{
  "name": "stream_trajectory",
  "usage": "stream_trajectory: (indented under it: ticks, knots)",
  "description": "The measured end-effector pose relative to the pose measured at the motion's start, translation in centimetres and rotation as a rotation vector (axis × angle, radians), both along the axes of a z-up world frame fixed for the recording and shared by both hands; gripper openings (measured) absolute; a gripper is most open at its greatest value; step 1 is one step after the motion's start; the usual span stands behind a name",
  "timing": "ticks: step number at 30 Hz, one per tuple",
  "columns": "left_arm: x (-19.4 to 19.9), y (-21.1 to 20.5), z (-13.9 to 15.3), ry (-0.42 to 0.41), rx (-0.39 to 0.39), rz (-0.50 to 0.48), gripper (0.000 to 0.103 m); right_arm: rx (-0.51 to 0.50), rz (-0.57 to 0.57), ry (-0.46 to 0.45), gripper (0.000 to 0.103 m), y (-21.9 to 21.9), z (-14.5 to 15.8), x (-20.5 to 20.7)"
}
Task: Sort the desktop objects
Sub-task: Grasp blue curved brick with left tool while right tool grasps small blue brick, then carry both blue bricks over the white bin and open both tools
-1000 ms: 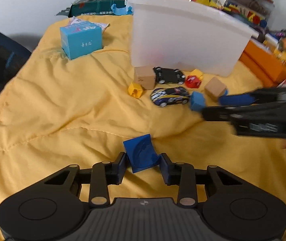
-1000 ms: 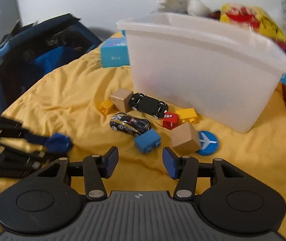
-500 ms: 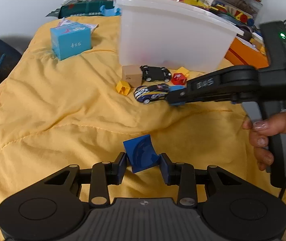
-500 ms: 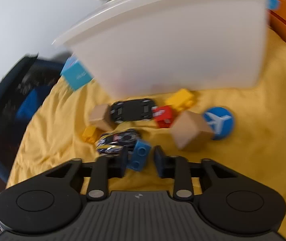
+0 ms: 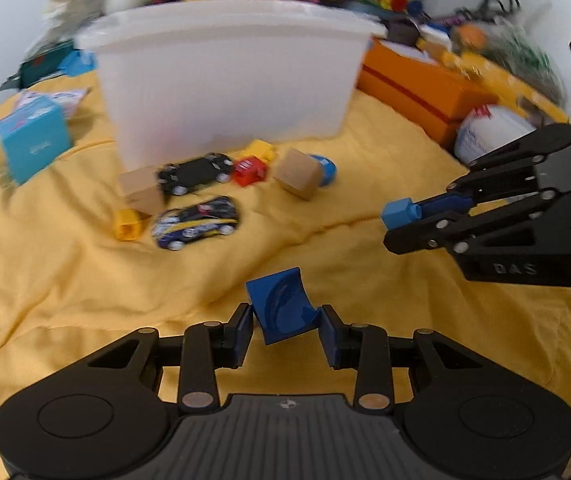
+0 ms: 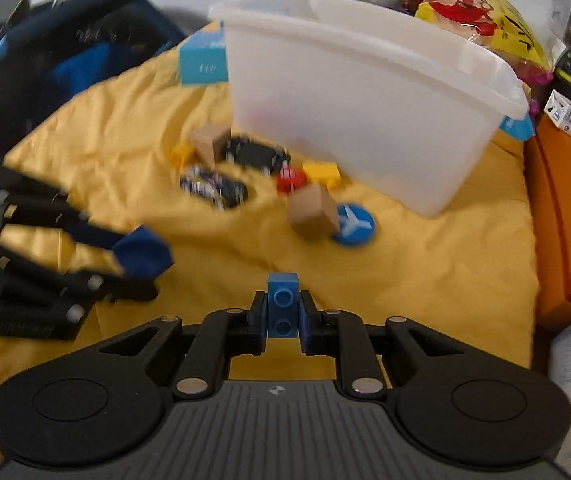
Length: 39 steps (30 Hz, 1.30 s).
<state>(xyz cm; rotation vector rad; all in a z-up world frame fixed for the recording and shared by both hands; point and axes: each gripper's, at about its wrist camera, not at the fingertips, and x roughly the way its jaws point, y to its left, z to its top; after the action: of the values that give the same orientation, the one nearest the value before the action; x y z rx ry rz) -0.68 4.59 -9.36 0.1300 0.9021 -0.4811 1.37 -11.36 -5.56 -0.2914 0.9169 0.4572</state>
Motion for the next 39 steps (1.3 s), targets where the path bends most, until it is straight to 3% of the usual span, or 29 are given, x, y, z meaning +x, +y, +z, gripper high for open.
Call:
stream_trajectory:
  ticks: [6,9,11,16,18,21,25,29,34,39]
  knots:
    - [-0.3,-1.1,-0.6,-0.019,0.050,-0.008,0.041,0.002,-0.033,0.001,0.019,-0.7,-2.0,-0.7]
    - [-0.6,-1.2,-0.6,-0.022,0.062,0.000,0.042,0.026,-0.023,-0.012,0.029,-0.9,-2.3,-1.3]
    - [-0.7,-1.2,-0.6,-0.026,0.064,0.001,0.042,0.039,-0.016,-0.023,0.030,-1.1,-2.5,-1.6]
    - [-0.4,-1.0,-0.6,-0.017,0.044,0.025,0.040,0.065,-0.030,-0.037,0.028,-1.4,-2.3,-1.3]
    - [-0.3,-0.9,-0.5,-0.014,0.033,0.028,0.039,0.059,-0.025,-0.043,0.020,-1.4,-2.2,-1.1]
    - [-0.2,-0.6,0.4,-0.026,0.014,0.039,0.038,0.046,0.012,-0.035,0.017,-1.0,-2.0,-1.1]
    - [-0.2,0.0,3.6,-0.082,-0.022,0.056,0.038,0.044,0.069,-0.126,0.017,-0.4,0.3,-1.9]
    - [0.3,0.5,8.2,-0.204,-0.050,0.051,0.038,0.025,0.120,-0.303,0.017,0.4,4.1,-2.1]
    - [3.1,1.2,14.9,-0.398,-0.076,0.069,0.039,0.056,0.066,-0.467,0.017,-0.5,8.6,0.4]
    - [6.8,0.4,19.4,-0.556,-0.068,0.084,0.039,0.088,-0.038,-0.598,0.017,-1.6,13.0,4.7]
